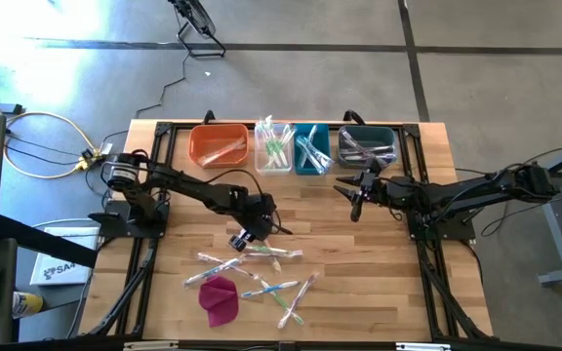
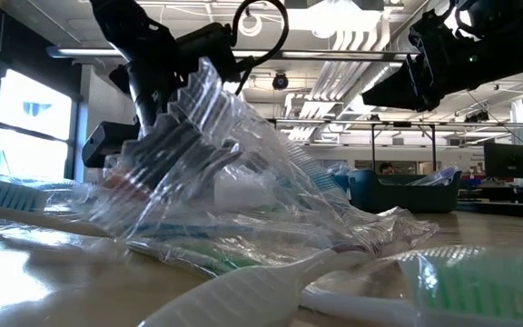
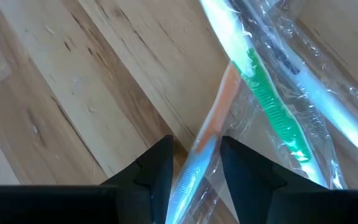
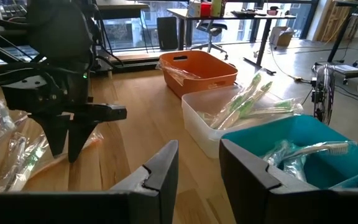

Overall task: Pick & Place Toothbrushes
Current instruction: Put the orange toothbrush into the orange bin, then put the purple toothbrush into the green bin

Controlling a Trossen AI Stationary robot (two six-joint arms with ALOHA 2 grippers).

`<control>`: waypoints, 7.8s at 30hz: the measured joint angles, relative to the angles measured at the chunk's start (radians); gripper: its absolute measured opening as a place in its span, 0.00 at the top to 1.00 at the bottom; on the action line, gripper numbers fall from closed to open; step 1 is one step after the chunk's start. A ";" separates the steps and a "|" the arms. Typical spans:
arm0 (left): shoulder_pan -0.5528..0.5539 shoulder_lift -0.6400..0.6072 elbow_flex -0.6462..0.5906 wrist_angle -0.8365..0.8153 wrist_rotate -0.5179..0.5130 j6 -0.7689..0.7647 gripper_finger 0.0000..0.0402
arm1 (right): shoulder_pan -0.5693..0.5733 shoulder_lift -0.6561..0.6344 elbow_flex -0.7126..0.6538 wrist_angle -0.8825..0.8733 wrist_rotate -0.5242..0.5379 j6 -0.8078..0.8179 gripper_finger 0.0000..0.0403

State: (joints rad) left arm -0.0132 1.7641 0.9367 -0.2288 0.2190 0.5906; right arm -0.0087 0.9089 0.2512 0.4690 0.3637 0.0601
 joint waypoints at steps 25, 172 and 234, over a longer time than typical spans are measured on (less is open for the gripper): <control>0.000 0.003 0.019 -0.029 0.089 -0.019 0.94 | 0.000 0.000 0.000 -0.003 0.000 0.000 0.73; 0.740 -0.464 -0.199 -0.222 -0.540 -0.463 0.95 | 0.000 0.000 0.000 -0.050 0.003 0.041 0.73; 0.234 -0.695 -0.199 -0.157 -0.544 -0.544 0.99 | 0.000 0.000 0.000 -0.052 0.003 0.078 0.73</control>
State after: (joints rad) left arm 0.2212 1.0693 0.7380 -0.3855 -0.3252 0.0467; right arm -0.0089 0.9088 0.2508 0.4171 0.3672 0.1376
